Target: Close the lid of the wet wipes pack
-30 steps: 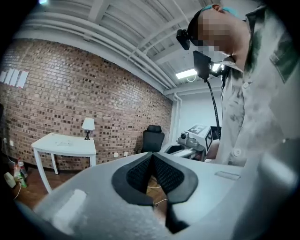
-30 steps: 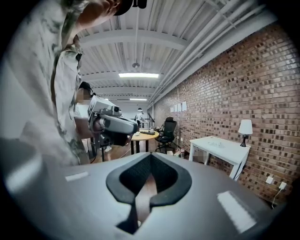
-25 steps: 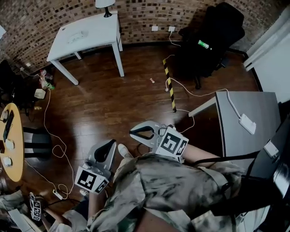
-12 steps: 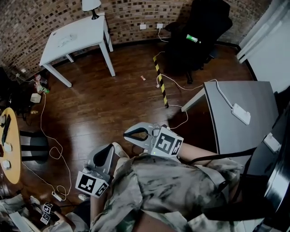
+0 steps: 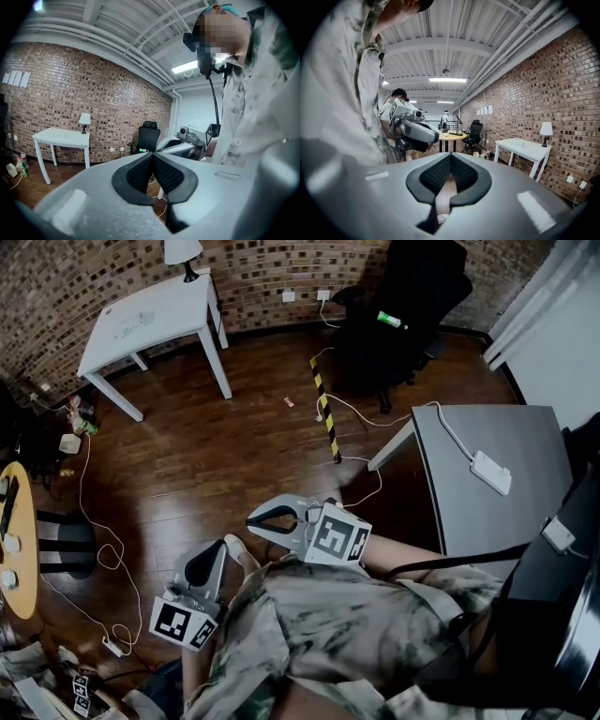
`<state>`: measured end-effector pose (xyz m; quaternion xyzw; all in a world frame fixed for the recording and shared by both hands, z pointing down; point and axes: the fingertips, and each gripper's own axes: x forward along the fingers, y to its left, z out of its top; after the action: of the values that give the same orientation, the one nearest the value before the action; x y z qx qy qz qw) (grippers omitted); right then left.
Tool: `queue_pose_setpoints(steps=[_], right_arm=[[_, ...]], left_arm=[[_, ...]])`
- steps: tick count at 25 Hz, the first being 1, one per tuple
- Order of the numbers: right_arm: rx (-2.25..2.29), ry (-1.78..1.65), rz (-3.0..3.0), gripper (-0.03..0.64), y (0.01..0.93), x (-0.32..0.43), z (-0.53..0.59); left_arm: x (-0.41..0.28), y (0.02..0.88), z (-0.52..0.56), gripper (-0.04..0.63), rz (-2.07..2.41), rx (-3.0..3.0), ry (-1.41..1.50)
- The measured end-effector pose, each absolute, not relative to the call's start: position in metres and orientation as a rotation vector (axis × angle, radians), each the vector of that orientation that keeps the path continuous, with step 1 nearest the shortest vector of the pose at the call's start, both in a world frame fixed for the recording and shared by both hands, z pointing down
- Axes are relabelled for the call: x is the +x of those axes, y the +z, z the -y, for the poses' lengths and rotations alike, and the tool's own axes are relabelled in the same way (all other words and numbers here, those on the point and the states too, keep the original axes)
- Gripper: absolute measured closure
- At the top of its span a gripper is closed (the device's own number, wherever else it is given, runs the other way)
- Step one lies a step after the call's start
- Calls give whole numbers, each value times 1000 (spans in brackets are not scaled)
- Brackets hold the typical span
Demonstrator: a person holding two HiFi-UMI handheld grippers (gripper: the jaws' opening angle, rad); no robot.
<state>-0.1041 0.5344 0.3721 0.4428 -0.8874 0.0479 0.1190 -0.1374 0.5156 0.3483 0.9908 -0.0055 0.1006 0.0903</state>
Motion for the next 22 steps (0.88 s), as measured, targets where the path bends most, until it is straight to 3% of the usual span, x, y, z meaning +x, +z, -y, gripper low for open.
queue_pose_setpoints(steps=[22], right_arm=[[1304, 71, 2600, 614, 362, -105, -550]], left_arm=[[-135, 350, -522, 594, 8, 2948, 284]])
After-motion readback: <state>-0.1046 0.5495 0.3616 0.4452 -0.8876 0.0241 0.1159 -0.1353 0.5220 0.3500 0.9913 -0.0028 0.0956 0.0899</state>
